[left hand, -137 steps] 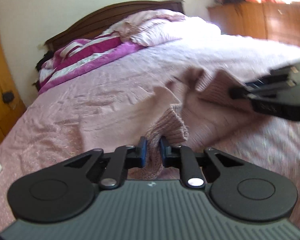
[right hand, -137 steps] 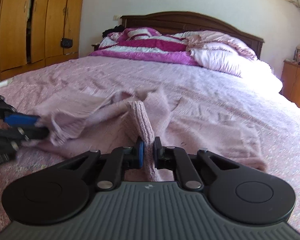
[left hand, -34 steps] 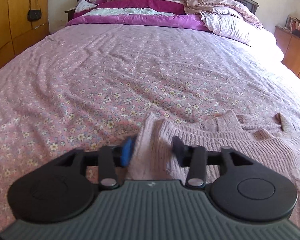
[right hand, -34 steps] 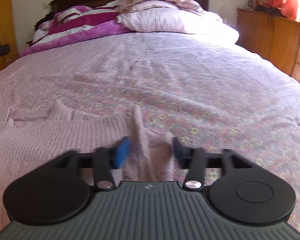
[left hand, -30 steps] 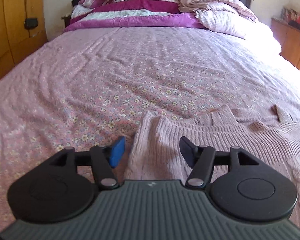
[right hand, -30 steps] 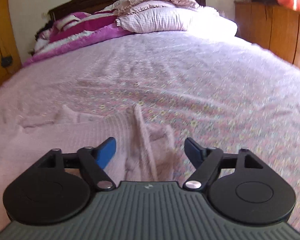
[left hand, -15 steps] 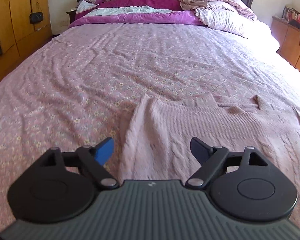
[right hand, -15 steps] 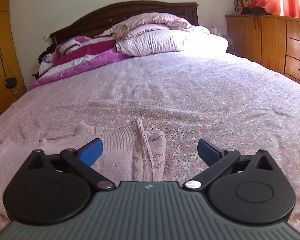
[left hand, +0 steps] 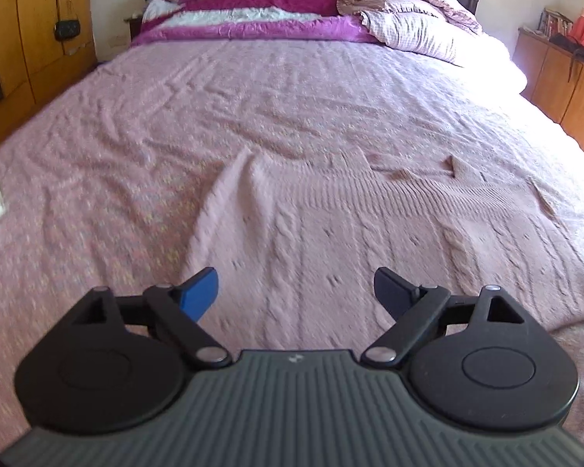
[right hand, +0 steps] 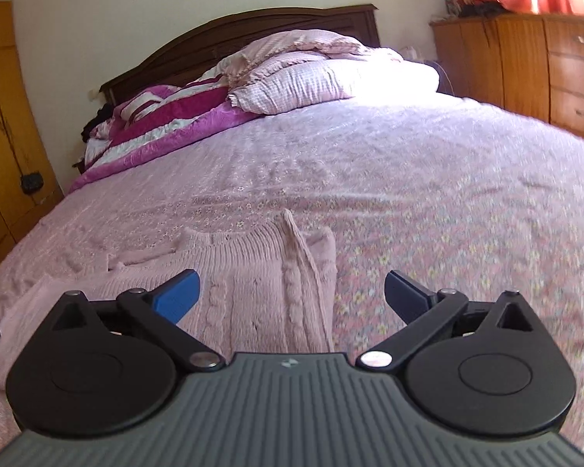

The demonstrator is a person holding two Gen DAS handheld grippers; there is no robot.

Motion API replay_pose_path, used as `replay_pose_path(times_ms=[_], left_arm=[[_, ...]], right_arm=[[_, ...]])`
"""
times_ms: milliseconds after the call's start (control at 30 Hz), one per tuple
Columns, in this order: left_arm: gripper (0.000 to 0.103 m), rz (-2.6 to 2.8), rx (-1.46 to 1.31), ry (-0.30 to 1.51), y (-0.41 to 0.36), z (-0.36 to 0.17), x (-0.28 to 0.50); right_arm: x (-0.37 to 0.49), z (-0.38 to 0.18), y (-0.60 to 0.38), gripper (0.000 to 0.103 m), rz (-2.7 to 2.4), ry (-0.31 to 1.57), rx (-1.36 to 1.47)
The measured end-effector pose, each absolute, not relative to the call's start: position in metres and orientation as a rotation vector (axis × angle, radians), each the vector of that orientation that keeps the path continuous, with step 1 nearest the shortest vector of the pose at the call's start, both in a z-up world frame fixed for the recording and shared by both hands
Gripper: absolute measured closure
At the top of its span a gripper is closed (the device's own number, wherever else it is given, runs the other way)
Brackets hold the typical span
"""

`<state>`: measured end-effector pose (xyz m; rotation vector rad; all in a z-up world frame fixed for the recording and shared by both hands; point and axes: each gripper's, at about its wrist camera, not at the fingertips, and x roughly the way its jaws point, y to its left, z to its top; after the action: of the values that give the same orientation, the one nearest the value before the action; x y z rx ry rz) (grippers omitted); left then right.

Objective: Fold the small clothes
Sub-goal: 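Grasp the cardigan sleeve with the right tool and lift it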

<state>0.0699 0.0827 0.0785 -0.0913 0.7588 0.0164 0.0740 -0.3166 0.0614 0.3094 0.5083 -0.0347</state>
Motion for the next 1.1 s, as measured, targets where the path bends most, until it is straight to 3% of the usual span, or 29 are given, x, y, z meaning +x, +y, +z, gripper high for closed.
replay_pose_path(times_ms=[367, 533, 1100], left_arm=[[0.015, 0.026, -0.112, 0.877, 0.070, 0.050, 0.061], [0.015, 0.045, -0.081, 0.876, 0.065, 0.047, 0.060], [0.015, 0.021, -0.024, 0.869, 0.047, 0.043, 0.059]], right_arm=[[0.082, 0.014, -0.327, 0.000, 0.021, 0.659, 0.667], [0.070, -0.003, -0.336, 0.000, 0.045, 0.565, 0.749], [0.063, -0.006, -0.311, 0.000, 0.062, 0.539, 0.541]])
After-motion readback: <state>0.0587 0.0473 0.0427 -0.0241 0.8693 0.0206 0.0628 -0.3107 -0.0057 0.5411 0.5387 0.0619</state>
